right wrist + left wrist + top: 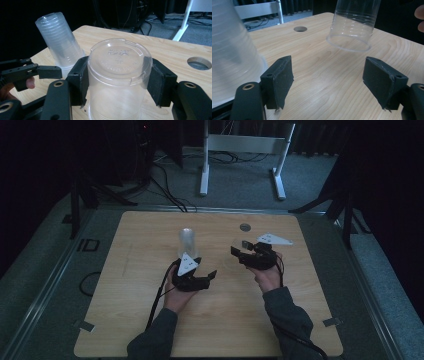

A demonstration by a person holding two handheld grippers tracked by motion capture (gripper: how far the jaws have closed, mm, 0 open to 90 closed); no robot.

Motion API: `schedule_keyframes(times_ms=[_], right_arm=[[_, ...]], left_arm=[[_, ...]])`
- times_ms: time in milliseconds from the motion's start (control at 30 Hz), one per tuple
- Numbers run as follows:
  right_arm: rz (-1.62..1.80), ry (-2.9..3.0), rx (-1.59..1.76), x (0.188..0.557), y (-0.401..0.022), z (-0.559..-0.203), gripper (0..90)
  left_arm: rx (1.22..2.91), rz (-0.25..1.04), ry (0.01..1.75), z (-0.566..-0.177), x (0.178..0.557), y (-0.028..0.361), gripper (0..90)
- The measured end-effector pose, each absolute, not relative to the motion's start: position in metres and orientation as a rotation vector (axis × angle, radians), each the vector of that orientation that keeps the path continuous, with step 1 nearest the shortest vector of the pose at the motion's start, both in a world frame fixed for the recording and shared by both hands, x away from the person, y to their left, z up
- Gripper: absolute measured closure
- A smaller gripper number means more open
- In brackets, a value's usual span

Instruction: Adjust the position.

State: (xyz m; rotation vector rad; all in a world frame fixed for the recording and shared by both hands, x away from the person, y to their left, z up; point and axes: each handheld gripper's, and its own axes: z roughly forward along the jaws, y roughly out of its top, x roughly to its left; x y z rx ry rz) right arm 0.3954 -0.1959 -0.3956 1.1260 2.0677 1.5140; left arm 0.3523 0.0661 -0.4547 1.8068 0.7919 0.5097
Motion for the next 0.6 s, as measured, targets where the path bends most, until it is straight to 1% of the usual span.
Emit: schedule_keyframes(times_ms=[133,400,600], right_arm=[[1.523,2.072,1.138,0.391,-0.195,-0.400,41.0],[1.527,2.075,1.156,0.388,-0.195,-0.406,41.0],[1.550,2.065,1.190,0.385,-0.198,-0.410,41.0]], left_arm=[[1.830,0.468,0.790,-0.456,0.355,0.060,25.1],[1.847,0.491,0.772,-0.452,0.356,0.053,25.0],[1.832,0.476,0.763,-0.449,0.357,0.050,25.0]])
